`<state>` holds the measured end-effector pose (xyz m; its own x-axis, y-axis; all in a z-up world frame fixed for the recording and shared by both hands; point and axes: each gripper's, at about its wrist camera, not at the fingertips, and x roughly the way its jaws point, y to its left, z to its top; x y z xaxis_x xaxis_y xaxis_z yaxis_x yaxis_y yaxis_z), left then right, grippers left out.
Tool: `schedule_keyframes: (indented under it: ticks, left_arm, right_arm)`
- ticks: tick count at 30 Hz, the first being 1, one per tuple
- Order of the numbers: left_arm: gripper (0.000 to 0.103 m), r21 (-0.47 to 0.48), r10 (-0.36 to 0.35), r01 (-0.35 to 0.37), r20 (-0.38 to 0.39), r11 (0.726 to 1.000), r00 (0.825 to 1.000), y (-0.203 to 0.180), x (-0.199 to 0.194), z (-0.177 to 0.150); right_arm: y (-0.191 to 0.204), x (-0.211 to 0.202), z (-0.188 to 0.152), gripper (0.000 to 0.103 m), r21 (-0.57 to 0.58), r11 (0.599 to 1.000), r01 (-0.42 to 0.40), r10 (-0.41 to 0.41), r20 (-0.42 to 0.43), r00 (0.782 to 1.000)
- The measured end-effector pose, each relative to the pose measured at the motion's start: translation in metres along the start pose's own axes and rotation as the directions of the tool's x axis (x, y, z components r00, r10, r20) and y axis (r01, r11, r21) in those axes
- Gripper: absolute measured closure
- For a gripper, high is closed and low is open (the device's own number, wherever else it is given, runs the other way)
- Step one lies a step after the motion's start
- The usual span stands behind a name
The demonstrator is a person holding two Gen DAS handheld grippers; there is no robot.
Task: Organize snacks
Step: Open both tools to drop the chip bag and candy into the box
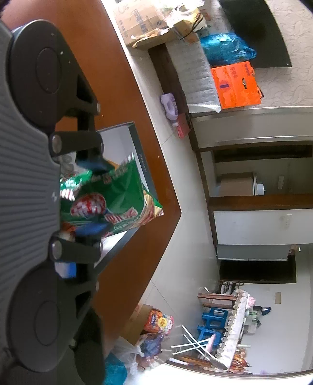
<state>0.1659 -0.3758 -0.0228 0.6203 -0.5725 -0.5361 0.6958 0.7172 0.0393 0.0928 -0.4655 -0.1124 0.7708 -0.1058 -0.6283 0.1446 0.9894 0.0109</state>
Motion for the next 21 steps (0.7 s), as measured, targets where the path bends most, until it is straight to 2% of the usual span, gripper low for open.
schedule_keyframes:
  ticks: [1,3,5,7,13,17,21]
  left_arm:
    - [0.05,0.006,0.0,0.0,-0.001,1.0,1.0,-0.001,-0.005,-0.002]
    - [0.04,0.011,0.01,-0.01,0.0,1.0,1.0,-0.004,-0.015,-0.007]
    - [0.037,0.016,0.023,-0.023,0.009,1.0,1.0,-0.005,-0.027,-0.011]
    - [0.034,0.016,0.039,-0.039,0.013,0.999,0.999,-0.005,-0.045,-0.018]
    - [0.032,0.029,0.06,-0.061,0.042,0.998,0.997,-0.011,-0.103,-0.042]
    - [0.032,0.026,0.073,-0.073,0.026,0.997,0.997,-0.016,-0.139,-0.066]
    - [0.032,0.019,0.077,-0.077,0.009,0.997,0.997,-0.02,-0.169,-0.092]
  right_arm:
    - [0.001,-0.004,-0.001,0.027,-0.007,1.0,0.006,-0.006,0.01,1.0]
    - [0.001,-0.015,-0.004,0.023,-0.008,1.0,-0.007,0.007,0.028,1.0]
    - [0.005,-0.027,-0.008,0.016,-0.014,1.0,0.004,-0.003,0.042,0.999]
    - [0.01,-0.04,-0.015,0.016,-0.027,1.0,0.01,-0.009,0.044,0.999]
    - [0.028,-0.088,-0.039,0.008,0.035,0.998,0.059,-0.061,0.075,0.995]
    - [0.042,-0.111,-0.06,0.002,0.063,0.992,0.108,-0.113,0.081,0.99]
    - [0.055,-0.124,-0.084,0.001,0.109,0.984,0.139,-0.147,0.067,0.987]
